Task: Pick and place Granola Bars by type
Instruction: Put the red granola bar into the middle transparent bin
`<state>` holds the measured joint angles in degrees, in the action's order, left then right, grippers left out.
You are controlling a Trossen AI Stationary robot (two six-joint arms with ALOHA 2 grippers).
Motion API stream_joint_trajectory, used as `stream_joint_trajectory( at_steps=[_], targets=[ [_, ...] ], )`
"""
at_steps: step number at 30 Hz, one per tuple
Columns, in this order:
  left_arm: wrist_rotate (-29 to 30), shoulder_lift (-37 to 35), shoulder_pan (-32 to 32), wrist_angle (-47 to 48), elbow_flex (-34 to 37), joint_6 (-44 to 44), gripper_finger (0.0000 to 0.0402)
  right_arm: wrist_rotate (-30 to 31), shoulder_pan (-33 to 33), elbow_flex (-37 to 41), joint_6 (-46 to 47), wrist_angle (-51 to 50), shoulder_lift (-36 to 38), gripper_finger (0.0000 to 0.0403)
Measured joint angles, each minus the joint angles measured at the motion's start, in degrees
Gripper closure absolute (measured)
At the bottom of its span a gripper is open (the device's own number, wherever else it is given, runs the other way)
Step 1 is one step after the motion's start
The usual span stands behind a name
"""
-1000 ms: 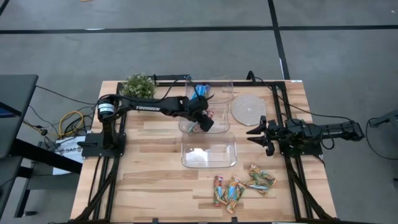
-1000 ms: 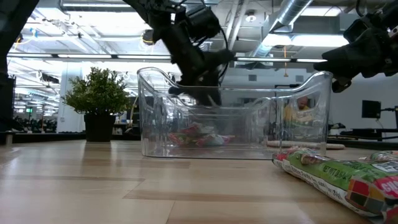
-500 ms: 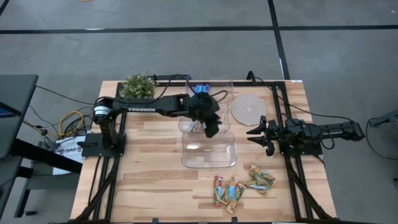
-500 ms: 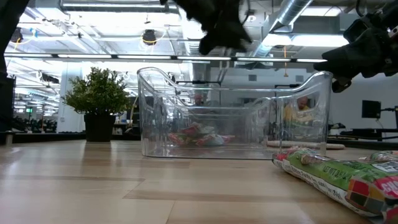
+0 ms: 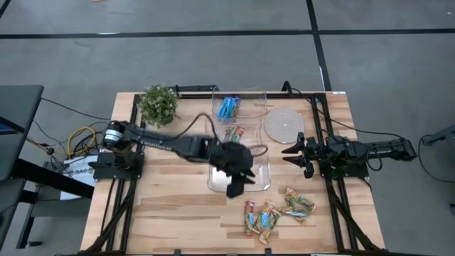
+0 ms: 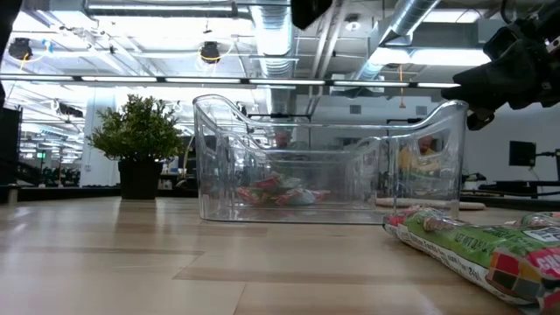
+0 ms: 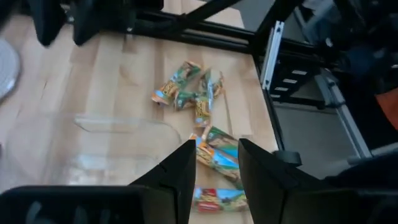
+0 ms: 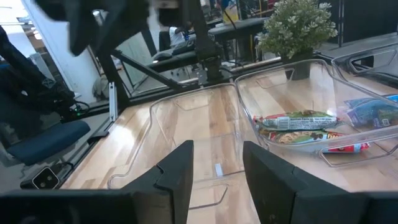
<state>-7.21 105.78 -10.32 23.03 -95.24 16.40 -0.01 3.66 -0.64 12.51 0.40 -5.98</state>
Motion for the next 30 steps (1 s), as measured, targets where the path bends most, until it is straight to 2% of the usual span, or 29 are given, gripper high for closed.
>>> stream_joint_trajectory(
  at_steps=[7,11,15,18,21,25,30],
  targets=[
    [17.20,0.02,-9.36,0.41,0.00,18.17,0.0290,0.00,0.01,0.00,0.02,0.00,0.01,0.0269],
    [23.93,0.38,-14.16,1.99,0.03,33.52,0.0290,0.00,0.02,0.00,0.01,0.00,0.00,0.0269],
    [30.17,0.84,-17.81,6.60,0.36,52.77,0.0290,-0.01,0.02,0.00,0.00,0.00,0.01,0.0270],
    [31.22,2.16,-19.43,11.54,1.37,62.69,0.0290,0.00,0.00,0.00,0.02,0.00,0.02,0.0269],
    [28.99,4.16,-19.77,14.34,1.53,69.36,0.0290,0.00,0.02,0.00,0.00,-0.02,0.04,0.0269],
    [25.74,7.20,-19.73,13.72,1.55,70.19,0.0286,-0.02,0.01,0.00,0.02,-0.03,0.02,0.0270],
    [20.48,11.45,-19.21,11.67,1.55,68.25,0.0262,-0.01,0.01,0.00,0.01,-0.02,0.00,0.0268]
  ],
)
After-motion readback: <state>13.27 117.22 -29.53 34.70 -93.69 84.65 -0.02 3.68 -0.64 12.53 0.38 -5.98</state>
